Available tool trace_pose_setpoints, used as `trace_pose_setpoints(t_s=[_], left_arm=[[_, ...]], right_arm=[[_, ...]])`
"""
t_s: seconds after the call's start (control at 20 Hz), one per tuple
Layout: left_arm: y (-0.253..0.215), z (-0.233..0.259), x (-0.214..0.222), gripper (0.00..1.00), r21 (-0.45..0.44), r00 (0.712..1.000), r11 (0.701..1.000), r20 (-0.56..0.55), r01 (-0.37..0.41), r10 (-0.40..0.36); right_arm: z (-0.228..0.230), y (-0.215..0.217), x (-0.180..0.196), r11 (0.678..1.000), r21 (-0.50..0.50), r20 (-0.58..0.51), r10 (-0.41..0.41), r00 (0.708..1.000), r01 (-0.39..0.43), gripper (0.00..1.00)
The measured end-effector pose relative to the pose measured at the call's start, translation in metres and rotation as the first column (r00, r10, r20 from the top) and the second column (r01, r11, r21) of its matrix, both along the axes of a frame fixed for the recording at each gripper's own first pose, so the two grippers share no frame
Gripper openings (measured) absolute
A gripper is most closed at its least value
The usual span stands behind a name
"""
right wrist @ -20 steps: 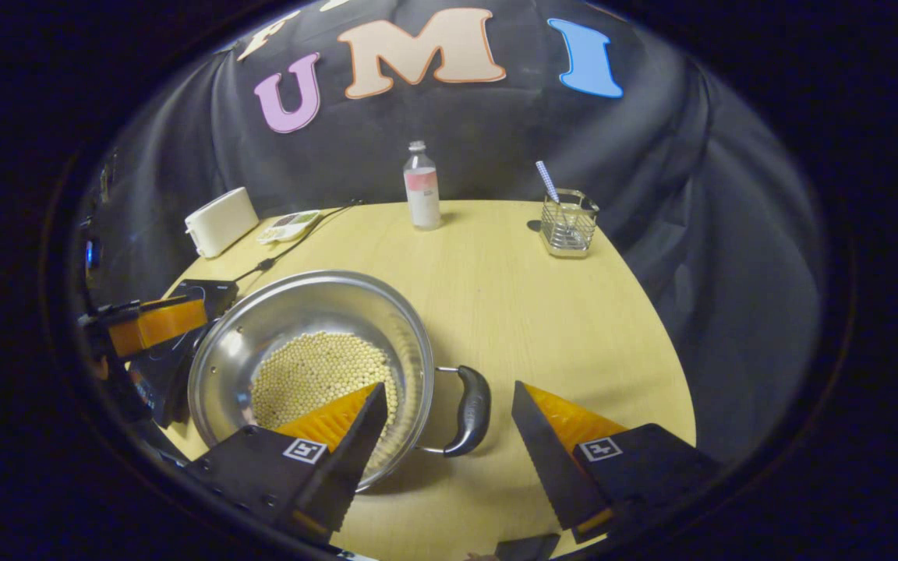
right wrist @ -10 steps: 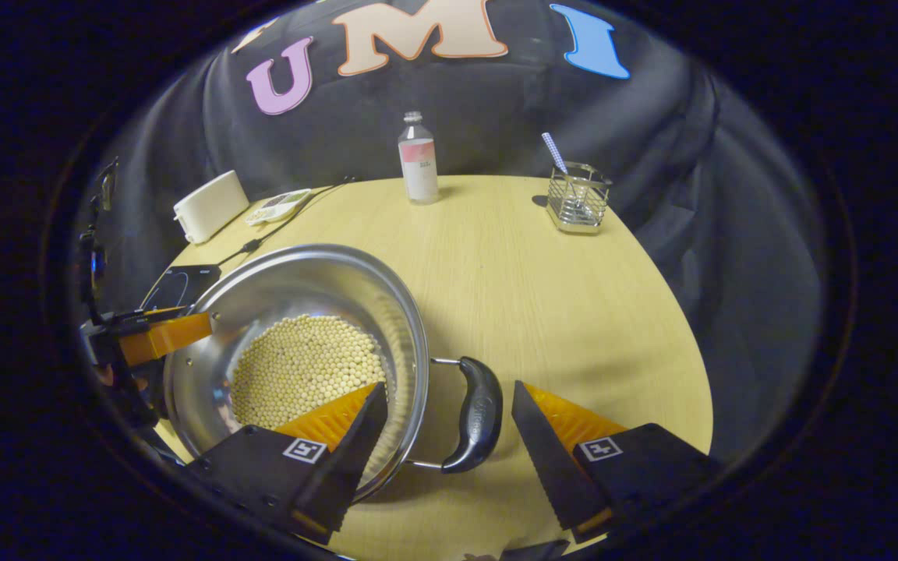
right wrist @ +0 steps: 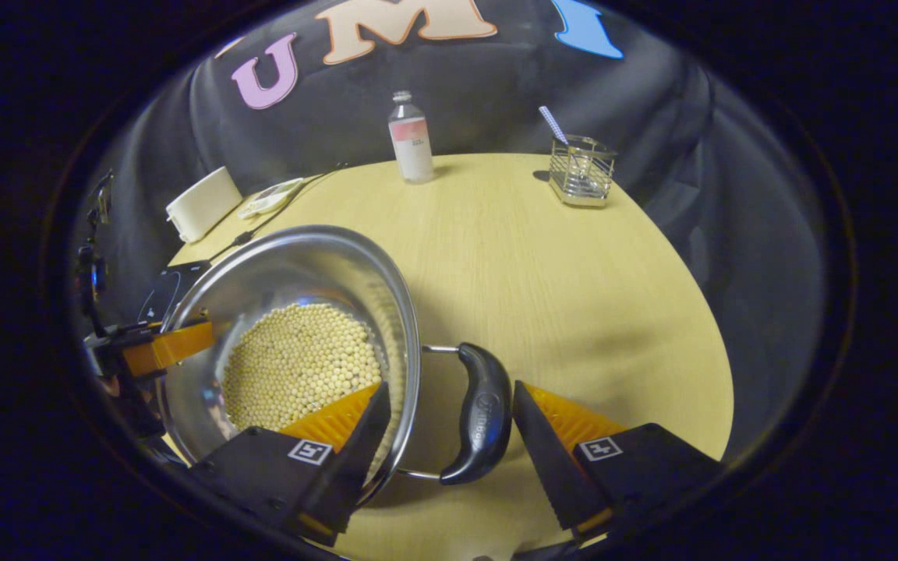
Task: First push the handle of the pot to place it horizontally, then grasp the pot with both hands and set it on the induction cooktop.
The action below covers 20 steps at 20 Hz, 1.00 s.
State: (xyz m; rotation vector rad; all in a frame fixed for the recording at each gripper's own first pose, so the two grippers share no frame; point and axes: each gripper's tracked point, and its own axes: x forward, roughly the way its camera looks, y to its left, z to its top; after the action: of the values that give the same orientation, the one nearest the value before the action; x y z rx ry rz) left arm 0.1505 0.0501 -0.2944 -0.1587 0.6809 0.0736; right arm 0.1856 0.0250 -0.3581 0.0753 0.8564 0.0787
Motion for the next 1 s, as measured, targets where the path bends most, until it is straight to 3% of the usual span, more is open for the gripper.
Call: trace_pose_setpoints(t_s=[0.2, 0.25, 0.35, 0.4, 0.45, 0.55, 0.6, 0.85, 1.0], left_arm=[[0.0007, -0.0031, 0.0007, 0.75, 0.005, 1.0, 1.0, -0.007, 0.0, 0.0], [0.0012, -0.0037, 0.0001, 0.82, 0.006, 1.0, 1.0, -0.012, -0.002, 0.002], [0.0008, -0.0049, 0.0014, 0.79, 0.009, 1.0, 1.0, -0.016, -0.002, 0.002], [0.0008, -0.0058, 0.001, 0.72, 0.011, 1.0, 1.0, -0.019, 0.0, 0.0], [0.0023, -0.0049, 0.0011, 0.79, 0.017, 1.0, 1.0, -0.017, -0.002, 0.002], [0.0026, -0.0042, 0.0008, 0.73, 0.015, 1.0, 1.0, -0.016, 0.001, -0.001], [0.0026, -0.0053, 0.001, 0.72, 0.013, 1.0, 1.0, -0.016, 0.001, -0.001], [0.0026, -0.0054, 0.0019, 0.69, -0.01, 1.0, 1.0, -0.018, -0.02, 0.02], [0.0025, -0.0048, 0.0015, 0.67, -0.004, 1.0, 1.0, -0.021, -0.019, 0.019]], right_arm=[[-0.001, 0.0067, -0.0004, 1.0, 0.013, -0.004, 0.005, 1.0, -0.005, 0.77], [-0.0014, 0.0072, -0.0006, 1.0, 0.018, -0.011, 0.005, 1.0, -0.005, 0.8], [-0.0005, 0.0056, 0.0018, 1.0, 0.026, -0.012, -0.008, 1.0, 0.009, 0.77], [0.0019, 0.0037, 0.0043, 0.999, 0.042, -0.012, -0.025, 1.0, 0.025, 0.75], [-0.001, 0.0053, 0.0035, 0.998, 0.047, -0.017, -0.032, 0.999, 0.033, 0.71], [-0.0003, 0.0055, 0.0031, 0.998, 0.048, -0.016, -0.04, 0.999, 0.041, 0.67], [0.0011, 0.0056, 0.0042, 0.998, 0.051, -0.014, -0.046, 0.999, 0.047, 0.71], [0.003, 0.0051, 0.0054, 0.996, 0.058, -0.016, -0.073, 0.997, 0.073, 0.59], [0.0006, 0.0042, 0.0061, 0.996, 0.052, -0.026, -0.077, 0.997, 0.079, 0.61]])
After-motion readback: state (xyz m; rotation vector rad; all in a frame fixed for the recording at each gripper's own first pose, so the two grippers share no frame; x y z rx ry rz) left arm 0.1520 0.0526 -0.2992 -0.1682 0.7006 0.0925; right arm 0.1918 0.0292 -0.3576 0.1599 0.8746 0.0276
